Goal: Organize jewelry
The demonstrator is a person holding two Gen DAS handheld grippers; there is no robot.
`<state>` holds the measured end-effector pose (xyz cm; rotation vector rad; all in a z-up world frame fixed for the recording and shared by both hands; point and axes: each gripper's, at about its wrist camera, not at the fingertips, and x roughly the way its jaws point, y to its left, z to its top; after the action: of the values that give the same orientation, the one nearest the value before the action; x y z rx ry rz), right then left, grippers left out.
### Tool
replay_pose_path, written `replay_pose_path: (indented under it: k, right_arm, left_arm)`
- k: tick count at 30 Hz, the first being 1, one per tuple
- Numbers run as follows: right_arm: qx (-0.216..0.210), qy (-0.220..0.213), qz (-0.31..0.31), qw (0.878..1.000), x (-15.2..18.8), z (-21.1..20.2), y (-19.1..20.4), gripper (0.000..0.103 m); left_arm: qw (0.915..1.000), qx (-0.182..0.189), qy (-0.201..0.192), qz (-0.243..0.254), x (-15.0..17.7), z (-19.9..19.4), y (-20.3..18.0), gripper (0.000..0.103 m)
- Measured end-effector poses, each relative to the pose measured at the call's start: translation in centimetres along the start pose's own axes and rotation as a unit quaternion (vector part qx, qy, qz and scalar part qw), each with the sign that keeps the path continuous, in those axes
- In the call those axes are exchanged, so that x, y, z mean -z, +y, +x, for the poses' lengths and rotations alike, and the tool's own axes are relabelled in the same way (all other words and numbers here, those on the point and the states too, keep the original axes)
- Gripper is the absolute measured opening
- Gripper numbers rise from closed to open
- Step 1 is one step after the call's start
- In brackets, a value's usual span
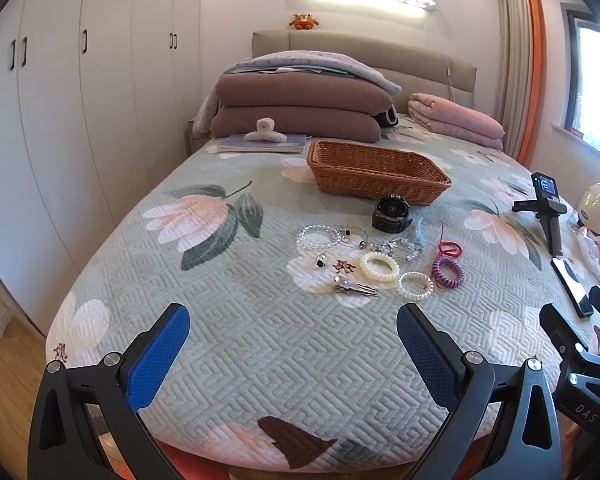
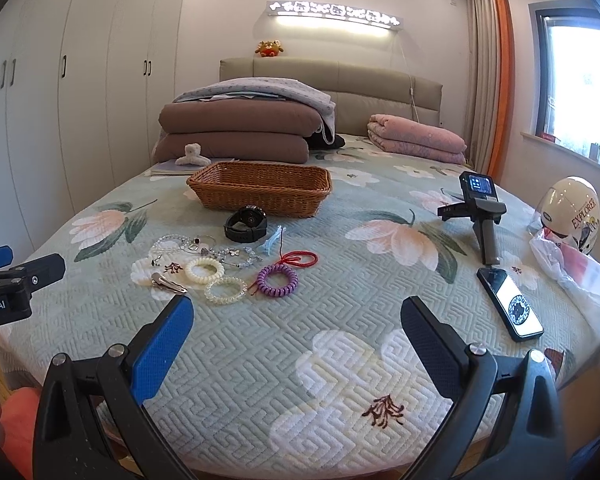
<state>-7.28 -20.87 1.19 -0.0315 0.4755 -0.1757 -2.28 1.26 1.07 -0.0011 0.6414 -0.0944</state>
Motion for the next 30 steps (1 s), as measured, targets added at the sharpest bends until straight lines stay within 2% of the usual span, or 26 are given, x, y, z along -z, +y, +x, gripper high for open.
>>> replay_pose_path:
  k: [7,18,30]
  right_arm:
    - [0.014,0.000,0.001,1.000,0.14,0.22,-0.32,0.103]
    - [0.012,0.005,0.003,1.000,0.36,0.46,-0.47,0.103]
    - [0.013,0.010,0.003,1.000,0.66,0.83,-0.52,0.103]
  left_arm:
    - [0.9990,-0.029,-0.031,0.012,0.27,-0.68,-0.10,0.103]
    - [0.9997,-0.012,-0.013,0.018,0.72,0.07,-0.25,0.103]
    - [0.9994,-0.004,-0.022,0.026,0.85,-0.15,-0.73,0.103]
